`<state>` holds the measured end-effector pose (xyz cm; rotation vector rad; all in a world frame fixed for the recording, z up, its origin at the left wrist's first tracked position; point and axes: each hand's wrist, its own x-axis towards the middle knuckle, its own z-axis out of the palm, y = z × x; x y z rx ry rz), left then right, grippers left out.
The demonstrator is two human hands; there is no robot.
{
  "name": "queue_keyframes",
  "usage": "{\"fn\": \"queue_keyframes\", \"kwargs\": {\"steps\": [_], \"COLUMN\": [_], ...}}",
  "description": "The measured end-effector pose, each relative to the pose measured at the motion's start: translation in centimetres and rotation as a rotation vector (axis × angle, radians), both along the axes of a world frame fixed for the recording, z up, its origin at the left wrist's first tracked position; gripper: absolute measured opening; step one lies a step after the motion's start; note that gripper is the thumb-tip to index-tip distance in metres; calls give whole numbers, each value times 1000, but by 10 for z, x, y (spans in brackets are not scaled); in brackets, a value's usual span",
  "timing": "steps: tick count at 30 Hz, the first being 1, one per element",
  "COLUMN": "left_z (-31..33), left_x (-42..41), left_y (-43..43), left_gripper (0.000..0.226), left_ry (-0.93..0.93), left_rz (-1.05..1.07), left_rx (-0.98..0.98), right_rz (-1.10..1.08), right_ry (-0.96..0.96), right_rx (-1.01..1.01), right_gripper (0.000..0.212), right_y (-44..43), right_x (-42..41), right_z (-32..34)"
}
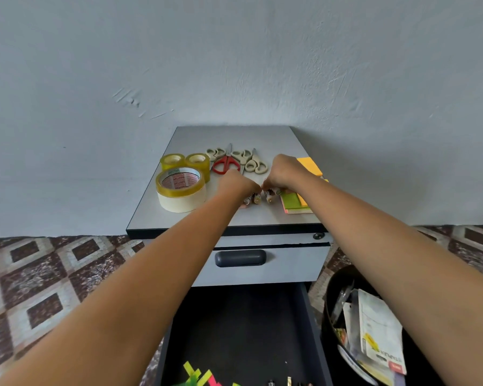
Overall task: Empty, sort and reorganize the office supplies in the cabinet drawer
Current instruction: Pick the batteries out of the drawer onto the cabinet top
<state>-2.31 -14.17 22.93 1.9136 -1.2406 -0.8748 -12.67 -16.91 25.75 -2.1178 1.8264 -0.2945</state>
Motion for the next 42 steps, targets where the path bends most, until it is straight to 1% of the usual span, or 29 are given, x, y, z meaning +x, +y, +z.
{"fn": "queue_keyframes", "kwargs": {"steps": [2,5,7,8,10,11,13,16,19,21,24,26,27,32,39,42], "left_z": [0,-1,-3,-4,-6,-8,-10,-12,-15,-17,-20,-22,-23,-24,-30,-32], "left_x": [1,5,9,9,12,13,14,15,19,23,28,29,29,23,17,18], "left_y": [0,0,0,1,3,4,8,14,19,23,27,29,29,26,23,22], "left_gripper": [40,25,24,22,14,15,15,25,30,33,38,38,38,33,32,36], "left_ry": [10,-29,-38,-36,-55,-77,-118,-180,-292,-333,-370,-420,-444,-478,-480,-475], "left_rz": [-11,-18,-22,-27,-47,-62,-99,-151,-226,-280,-338,-364,-372,-373,-330,-337], "left_rx": [-4,-18,-29,-33,-51,-67,-110,-176,-244,-263,-268,-275,-283,-322,-348,-341], "right_rz": [8,19,19,25,52,71,91,124,206,281,341,340,332,272,259,281], "right_ry": [36,47,29,20,2,-11,-25,-64,-81,14,194,262,266,174,72,50], "right_rx": [-21,-28,-15,-7,-1,-10,-29,-98,-140,-125,-148,-182,-197,-219,-174,-164], "right_gripper": [45,46,45,43,30,25,30,25,23,27,40,43,42,37,42,43], "right_y": [-1,0,2,2,4,4,5,10,14,19,21,23,24,22,15,14], "right_x": [3,3,1,0,-1,-3,-7,-16,-29,-36,-42,-41,-40,-37,-41,-46], "right_z": [-2,-2,0,0,1,0,-3,-4,-4,-7,-18,-24,-26,-31,-29,-24]}}
